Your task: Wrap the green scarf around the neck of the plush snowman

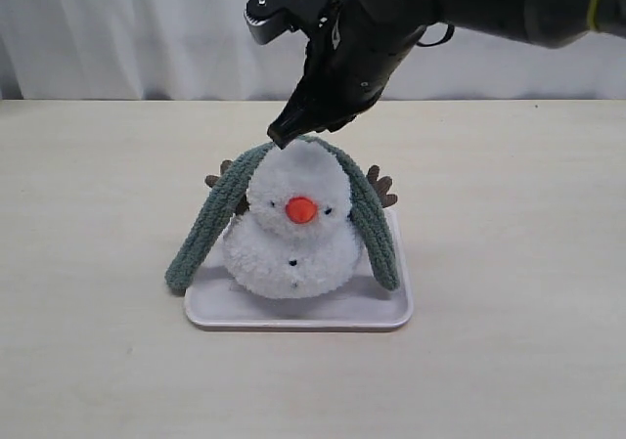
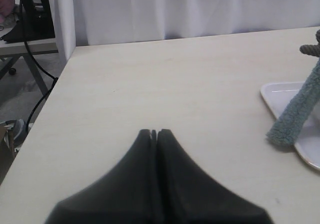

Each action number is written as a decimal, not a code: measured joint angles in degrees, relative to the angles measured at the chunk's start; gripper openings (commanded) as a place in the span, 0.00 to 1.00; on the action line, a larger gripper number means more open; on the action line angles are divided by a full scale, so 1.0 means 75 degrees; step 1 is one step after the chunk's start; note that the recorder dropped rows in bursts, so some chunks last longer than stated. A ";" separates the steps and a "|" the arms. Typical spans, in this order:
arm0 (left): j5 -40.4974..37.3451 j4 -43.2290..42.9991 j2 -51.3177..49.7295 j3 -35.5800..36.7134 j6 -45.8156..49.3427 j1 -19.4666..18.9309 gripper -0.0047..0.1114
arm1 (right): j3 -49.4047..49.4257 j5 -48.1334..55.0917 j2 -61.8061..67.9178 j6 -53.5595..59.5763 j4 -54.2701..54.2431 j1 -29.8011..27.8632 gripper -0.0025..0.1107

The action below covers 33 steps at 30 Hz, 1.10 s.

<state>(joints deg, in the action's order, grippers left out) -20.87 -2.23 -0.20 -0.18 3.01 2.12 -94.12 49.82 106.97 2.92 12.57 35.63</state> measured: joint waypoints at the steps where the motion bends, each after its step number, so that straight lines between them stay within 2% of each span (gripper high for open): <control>1: 0.0000 0.0000 0.0000 0.0000 0.0000 0.0000 0.04 | 0.0000 0.0002 -0.0091 0.0082 -0.0094 0.0000 0.40; 5: 0.0000 0.0000 0.0000 0.0000 0.0000 0.0000 0.04 | -0.0018 0.0088 -0.0469 0.0707 -0.0994 0.0000 0.42; 8: 0.0000 0.0000 0.0000 0.0000 0.0000 0.0000 0.04 | -0.0036 0.0099 -0.0633 0.1948 -0.2365 0.0112 0.42; 9: 0.0000 0.0000 0.0000 0.0000 0.0000 0.0000 0.04 | -0.0036 0.0099 -0.0633 0.2228 -0.2417 0.0242 0.42; 11: 0.0000 0.0000 0.0000 0.0000 0.0000 0.0000 0.04 | -0.0036 0.0080 -0.0633 0.2915 -0.2077 0.0944 0.42; 15: 0.0000 0.0000 0.0000 0.0000 0.0000 0.0000 0.04 | -0.0041 -0.0198 -0.0445 0.3259 0.0366 0.2655 0.50; 18: 0.0000 0.0000 0.0000 0.0000 0.0000 0.0000 0.04 | -0.0041 -0.0213 0.0023 0.2179 0.2084 0.3092 0.50; 20: 0.0000 0.0000 0.0000 0.0000 0.0000 0.0000 0.04 | -0.0073 -0.0182 0.0368 0.0409 0.2984 0.3001 0.41; 22: 0.0000 0.0000 0.0000 0.0000 0.0000 0.0000 0.04 | -0.0212 -0.0098 0.0602 -0.0886 0.3348 0.2770 0.37; 26: 0.0000 0.0000 0.0000 0.0000 0.0000 0.0000 0.04 | -0.0487 -0.0184 0.0730 -0.2354 0.3300 0.2314 0.29; 33: 0.0000 0.0000 0.0000 0.0000 0.0000 0.0000 0.04 | -0.0729 -0.0589 0.0752 -0.2853 0.2213 0.1687 0.13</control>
<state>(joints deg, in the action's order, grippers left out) -20.87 -2.23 -0.20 -0.18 3.01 2.12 -99.59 45.40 112.61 -18.48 29.16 48.28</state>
